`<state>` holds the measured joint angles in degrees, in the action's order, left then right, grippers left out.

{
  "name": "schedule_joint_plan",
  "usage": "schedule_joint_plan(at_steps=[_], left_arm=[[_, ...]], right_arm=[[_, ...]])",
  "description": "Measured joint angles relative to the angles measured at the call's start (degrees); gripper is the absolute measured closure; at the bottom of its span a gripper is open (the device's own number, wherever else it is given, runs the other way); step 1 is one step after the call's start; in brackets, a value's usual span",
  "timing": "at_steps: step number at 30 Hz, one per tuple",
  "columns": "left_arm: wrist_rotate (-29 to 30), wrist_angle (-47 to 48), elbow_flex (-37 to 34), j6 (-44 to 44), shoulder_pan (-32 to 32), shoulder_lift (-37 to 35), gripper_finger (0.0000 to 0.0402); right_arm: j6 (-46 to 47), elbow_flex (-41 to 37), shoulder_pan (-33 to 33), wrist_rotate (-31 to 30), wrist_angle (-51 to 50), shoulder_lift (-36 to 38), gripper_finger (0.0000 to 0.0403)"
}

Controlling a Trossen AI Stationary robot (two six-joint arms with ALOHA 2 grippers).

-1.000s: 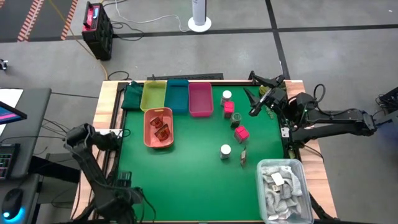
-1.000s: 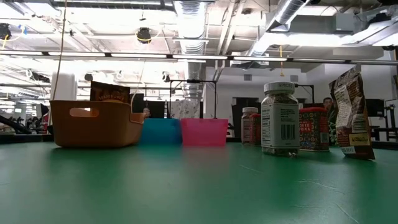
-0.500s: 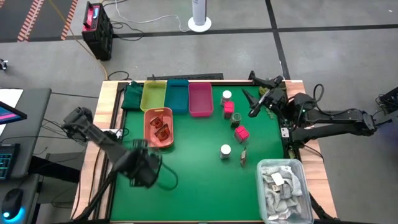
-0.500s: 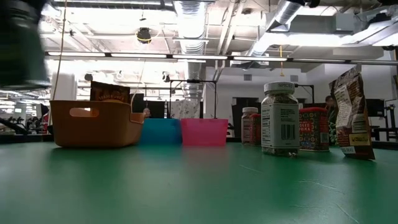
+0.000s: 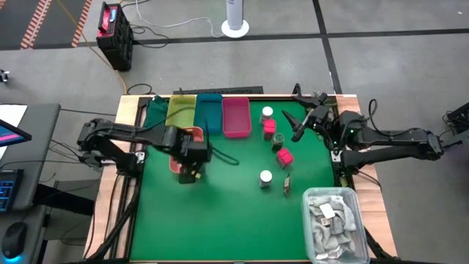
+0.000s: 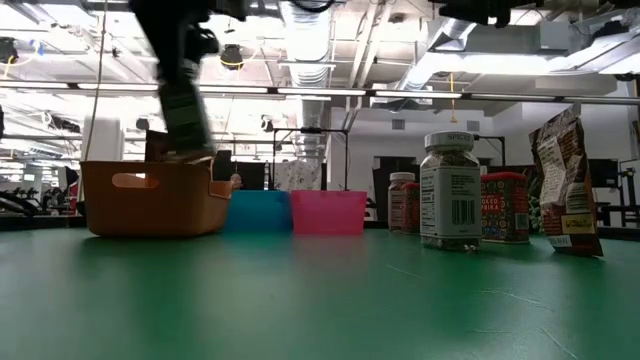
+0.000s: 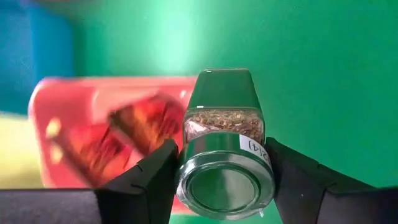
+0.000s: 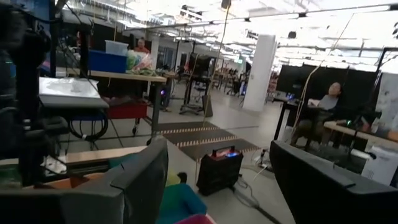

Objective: Sort spices by type
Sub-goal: Put the bottom green seasoning bottle into the yellow bin

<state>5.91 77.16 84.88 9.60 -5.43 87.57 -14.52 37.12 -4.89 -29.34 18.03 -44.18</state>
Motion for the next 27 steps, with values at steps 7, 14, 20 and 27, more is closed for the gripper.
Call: schedule_joint_plan(at_steps=[7,14,20,27], left_arm=[[-2.9,-5.5,0.0,-5.4,8.7,0.0,0.0193],[-0.9,-9.4,0.2,-9.2,17.5,0.0,0.0192],[4.8,-12.7,2.4,-13.1,25.2,0.0,0.0192],[4.9,-16.6,2.8,-18.9,33.0,2.4,0.0192]], right_arm=[[6.6,0.0,0.0,0.0,-6.1,0.0,0.0097],[14.5,0.0,1.9,0.0,-14.7,0.0,0.0097],[19.2,0.0,6.1,0.0,-17.5,-0.1,0.0097],[22.1,0.0,9.4,-0.3,-19.7,-2.1,0.0097]])
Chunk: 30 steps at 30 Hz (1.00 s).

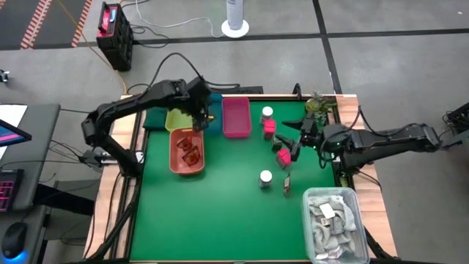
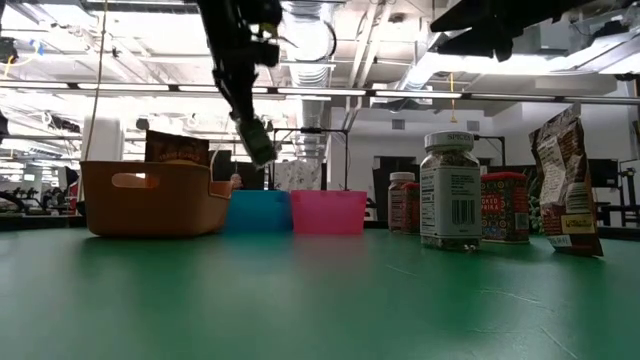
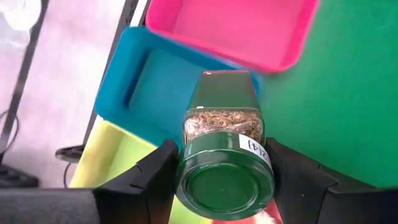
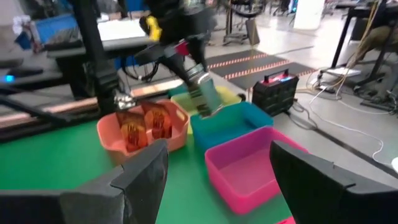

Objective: Sort spices by type
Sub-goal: Put the bottom green seasoning bottle into the yellow bin

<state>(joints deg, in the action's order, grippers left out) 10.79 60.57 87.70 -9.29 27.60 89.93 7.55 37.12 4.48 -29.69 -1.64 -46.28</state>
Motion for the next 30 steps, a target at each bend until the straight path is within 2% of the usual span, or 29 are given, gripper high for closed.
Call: schedule_joint_plan(at_steps=[10,18,24,26,30], left_arm=[[0.0,-1.5,1.4,-7.3,6.8,9.4,0.0192],[0.2,1.4,10.9,-11.1,10.2,12.4,0.0191],[0.5,11.8,17.6,-13.4,12.8,12.3,0.0191],[1.8,15.5,17.8,-14.8,13.5,12.3,0.0191],[9.3,20.4,15.8,-16.9,14.1,12.4,0.0191]], right_arm=[[0.1,0.0,0.8,-0.2,-0.6,-0.9,0.0097],[0.1,0.0,0.6,-0.4,-0.9,-0.9,0.0097],[-0.1,0.0,-0.6,-0.4,-1.2,-0.9,0.0097],[0.0,0.0,-0.9,-0.4,-1.2,-0.9,0.0097],[0.0,0.0,-0.5,-0.4,-1.2,-0.9,0.0097]])
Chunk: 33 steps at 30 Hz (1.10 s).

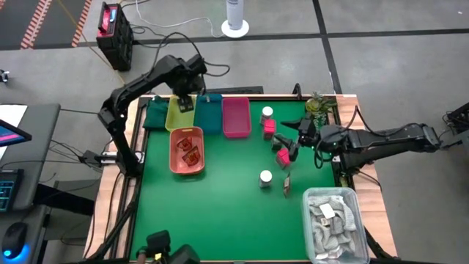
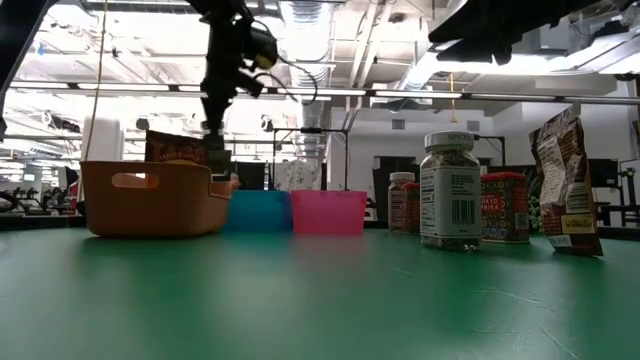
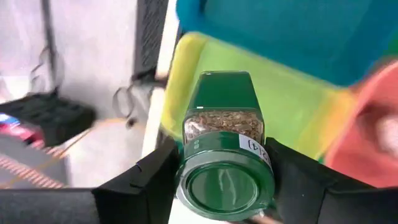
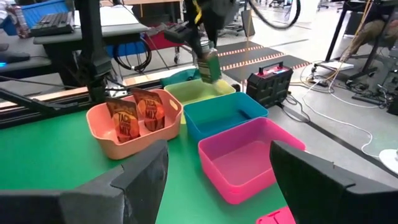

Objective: Sort spices by type
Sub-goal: Put the bottom green seasoning bottle into the yellow bin

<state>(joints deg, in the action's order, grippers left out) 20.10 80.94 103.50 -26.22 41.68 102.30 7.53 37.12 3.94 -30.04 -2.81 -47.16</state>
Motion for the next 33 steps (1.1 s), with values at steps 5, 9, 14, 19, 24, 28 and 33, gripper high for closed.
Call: schedule_joint_plan(at_steps=[5,9,14,19,24,28,33], left_arm=[[1.2,0.4,-4.4,-2.1,1.1,0.0,0.0191],[1.4,-2.9,-10.2,-7.4,1.2,0.1,0.0191],[2.3,-10.5,-16.3,-14.0,1.2,0.1,0.0191],[2.4,-15.4,-21.0,-20.9,1.2,0.1,0.0191],[3.0,-17.4,-23.9,-22.2,1.2,-0.2,0.0191],[3.8,-18.4,-24.4,-20.4,1.2,-0.2,0.0185],[2.8,-19.4,-24.6,-19.2,1.3,0.1,0.0150]], right_arm=[[0.0,0.0,0.6,0.0,0.0,0.0,0.0097],[0.0,0.0,0.6,0.0,0.0,0.0,0.0097],[0.0,0.0,0.6,0.0,0.0,0.0,0.0097],[0.0,0.0,0.6,0.0,0.0,0.0,0.0097],[0.0,0.0,0.6,0.0,0.0,0.0,0.0097],[0.0,0.0,0.6,0.0,0.0,0.0,0.0097],[0.0,0.0,0.6,0.0,0.0,0.0,0.0097]])
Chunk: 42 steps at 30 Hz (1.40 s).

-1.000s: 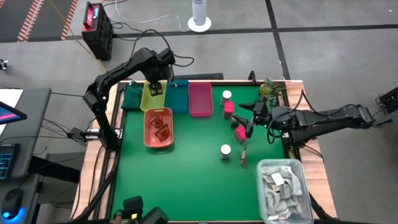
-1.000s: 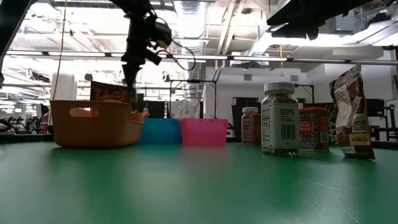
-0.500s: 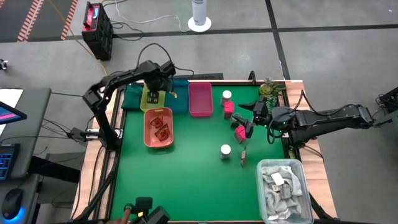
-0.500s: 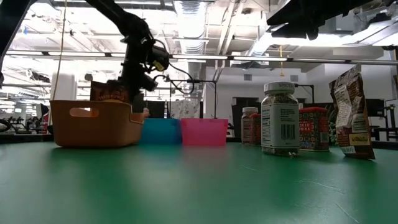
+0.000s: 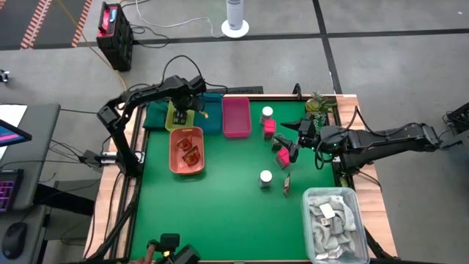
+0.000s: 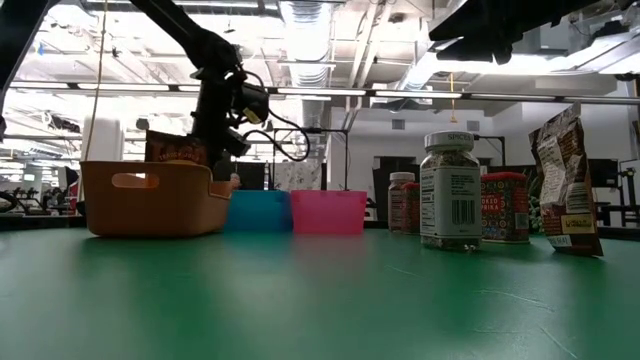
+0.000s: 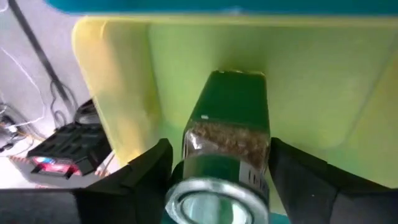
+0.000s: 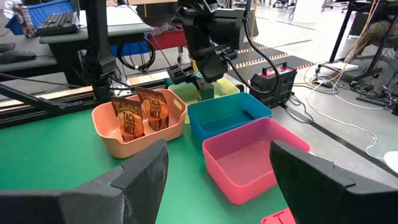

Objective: Sort spices by type
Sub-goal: Put the bottom green seasoning bottle into the yellow bin, then put the green seasoning bottle into the yellow bin

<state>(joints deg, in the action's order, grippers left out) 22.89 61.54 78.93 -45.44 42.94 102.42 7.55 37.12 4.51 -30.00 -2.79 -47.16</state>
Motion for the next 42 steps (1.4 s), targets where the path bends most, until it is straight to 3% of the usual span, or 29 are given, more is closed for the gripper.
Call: schedule_joint_plan(at_steps=[5,14,29,33,37,42], left_arm=[[1.7,0.4,0.0,1.3,-0.8,0.0,0.0127],[2.9,0.5,0.0,1.8,-1.2,-3.6,0.0125],[0.1,0.3,0.0,7.1,-4.4,-16.6,0.0125],[-5.6,0.2,0.0,12.8,-5.1,-19.4,0.0125],[-17.4,-1.6,-0.1,21.5,-6.4,-20.8,0.0125],[-29.5,-15.6,-6.3,27.2,-10.8,-24.0,0.0125]], right_arm=[[0.0,0.0,0.0,0.0,0.0,0.0,0.0097],[0.0,0.0,0.0,0.0,0.0,0.0,0.0097],[0.6,0.0,-2.4,0.2,-1.7,0.0,0.0097],[0.2,0.0,-4.4,0.2,-1.6,0.0,0.0097],[-0.5,0.0,-8.2,-1.0,-1.5,0.0,0.0097],[-1.8,0.0,-15.1,-1.5,-1.5,-1.5,0.0097]])
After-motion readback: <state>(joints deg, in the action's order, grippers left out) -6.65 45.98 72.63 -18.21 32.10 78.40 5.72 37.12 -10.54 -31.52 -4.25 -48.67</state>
